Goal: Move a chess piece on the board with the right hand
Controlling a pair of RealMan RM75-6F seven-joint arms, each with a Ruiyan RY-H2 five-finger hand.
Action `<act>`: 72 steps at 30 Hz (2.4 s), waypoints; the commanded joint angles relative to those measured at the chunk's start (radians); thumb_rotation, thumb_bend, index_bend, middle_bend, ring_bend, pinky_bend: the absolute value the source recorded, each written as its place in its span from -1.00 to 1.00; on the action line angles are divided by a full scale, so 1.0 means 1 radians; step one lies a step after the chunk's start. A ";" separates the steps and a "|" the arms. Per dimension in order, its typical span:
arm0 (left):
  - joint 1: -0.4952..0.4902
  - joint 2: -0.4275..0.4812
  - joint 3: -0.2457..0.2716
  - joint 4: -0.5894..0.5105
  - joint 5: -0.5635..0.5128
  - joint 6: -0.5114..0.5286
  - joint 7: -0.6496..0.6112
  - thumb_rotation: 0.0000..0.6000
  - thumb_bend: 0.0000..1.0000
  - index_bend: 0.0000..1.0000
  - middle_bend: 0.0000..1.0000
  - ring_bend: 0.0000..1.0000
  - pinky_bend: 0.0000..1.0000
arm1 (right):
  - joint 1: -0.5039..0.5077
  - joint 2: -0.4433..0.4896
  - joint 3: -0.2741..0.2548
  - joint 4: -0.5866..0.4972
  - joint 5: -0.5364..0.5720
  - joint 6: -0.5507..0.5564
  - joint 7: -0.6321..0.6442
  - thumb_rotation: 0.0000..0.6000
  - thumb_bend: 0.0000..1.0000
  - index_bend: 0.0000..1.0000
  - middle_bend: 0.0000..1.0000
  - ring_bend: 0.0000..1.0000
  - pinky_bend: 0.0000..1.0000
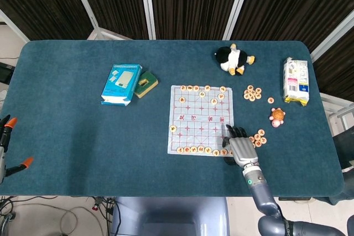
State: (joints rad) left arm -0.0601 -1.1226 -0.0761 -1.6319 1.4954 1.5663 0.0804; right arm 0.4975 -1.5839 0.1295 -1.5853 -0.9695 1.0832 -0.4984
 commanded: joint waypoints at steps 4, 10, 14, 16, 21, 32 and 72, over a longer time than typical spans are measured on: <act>0.000 -0.001 0.000 0.001 -0.001 -0.001 0.002 1.00 -0.90 -1.00 -1.00 -1.00 -0.90 | 0.004 -0.008 0.001 0.008 0.008 0.000 0.000 1.00 -0.33 -0.05 -1.00 -1.00 -0.95; 0.000 0.000 -0.001 0.000 -0.002 0.001 0.000 1.00 -0.90 -1.00 -1.00 -1.00 -0.90 | 0.012 -0.014 0.002 0.016 0.015 -0.002 -0.003 1.00 -0.33 -0.03 -1.00 -1.00 -0.95; 0.000 0.000 -0.001 0.000 -0.002 0.000 0.001 1.00 -0.91 -1.00 -1.00 -1.00 -0.90 | 0.015 -0.016 0.002 0.018 0.020 -0.002 -0.006 1.00 -0.32 -0.01 -1.00 -0.99 -0.95; -0.001 -0.001 -0.001 0.000 -0.002 -0.002 0.003 1.00 -0.90 -1.00 -1.00 -1.00 -0.90 | 0.017 -0.018 0.003 0.021 0.025 -0.003 -0.006 1.00 -0.32 0.00 -1.00 -0.99 -0.95; -0.001 -0.002 -0.002 0.000 -0.004 -0.001 0.005 1.00 -0.90 -1.00 -1.00 -1.00 -0.90 | 0.023 -0.020 0.003 0.029 0.035 -0.009 -0.008 1.00 -0.32 0.01 -1.00 -0.99 -0.95; -0.002 -0.004 -0.001 0.001 -0.003 -0.002 0.010 1.00 -0.90 -1.00 -1.00 -1.00 -0.90 | 0.030 -0.021 0.004 0.035 0.048 -0.017 -0.005 1.00 -0.31 0.06 -1.00 -0.99 -0.95; -0.004 -0.007 0.001 0.000 -0.002 -0.005 0.019 1.00 -0.90 -0.99 -1.00 -1.00 -0.90 | 0.117 0.021 0.087 0.025 0.167 -0.022 -0.079 1.00 -0.31 0.06 -1.00 -0.99 -0.95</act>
State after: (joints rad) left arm -0.0635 -1.1299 -0.0752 -1.6320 1.4929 1.5614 0.0992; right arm 0.6065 -1.5659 0.2092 -1.5677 -0.8113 1.0678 -0.5722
